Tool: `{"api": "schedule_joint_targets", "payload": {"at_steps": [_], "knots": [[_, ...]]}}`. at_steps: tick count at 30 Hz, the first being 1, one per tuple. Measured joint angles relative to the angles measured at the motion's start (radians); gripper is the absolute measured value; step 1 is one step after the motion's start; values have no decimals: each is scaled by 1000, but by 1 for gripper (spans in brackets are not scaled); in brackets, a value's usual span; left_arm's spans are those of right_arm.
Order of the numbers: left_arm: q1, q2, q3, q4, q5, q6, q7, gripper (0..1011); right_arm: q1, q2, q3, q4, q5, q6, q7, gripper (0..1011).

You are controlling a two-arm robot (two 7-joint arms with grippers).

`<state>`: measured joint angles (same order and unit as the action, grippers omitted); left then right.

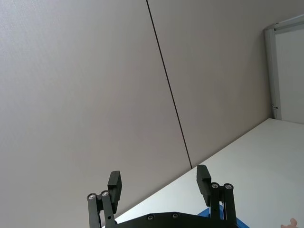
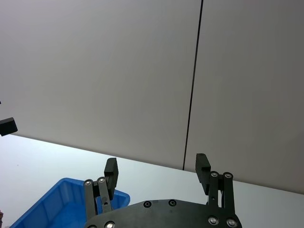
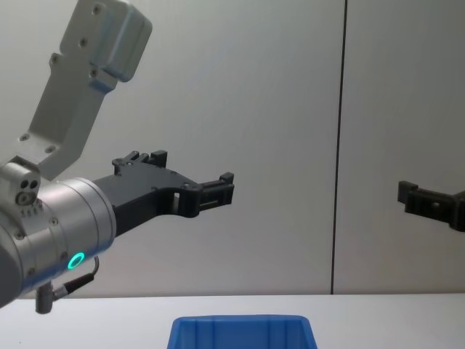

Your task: Pick up the two dolls from the table and place them into the box.

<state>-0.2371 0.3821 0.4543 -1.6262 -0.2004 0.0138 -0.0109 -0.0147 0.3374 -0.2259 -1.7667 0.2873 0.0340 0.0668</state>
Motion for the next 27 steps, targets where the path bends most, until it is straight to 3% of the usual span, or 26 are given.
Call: {"api": "schedule_joint_targets", "payload": {"at_steps": [20, 27], "knots": [[1, 0, 0, 0, 0, 1, 1, 1001, 0, 0, 0, 0, 0, 0, 0, 1001], [8, -1, -2, -10, -11, 28, 29, 1001, 0, 0, 0, 0, 0, 0, 0, 1001]]}}
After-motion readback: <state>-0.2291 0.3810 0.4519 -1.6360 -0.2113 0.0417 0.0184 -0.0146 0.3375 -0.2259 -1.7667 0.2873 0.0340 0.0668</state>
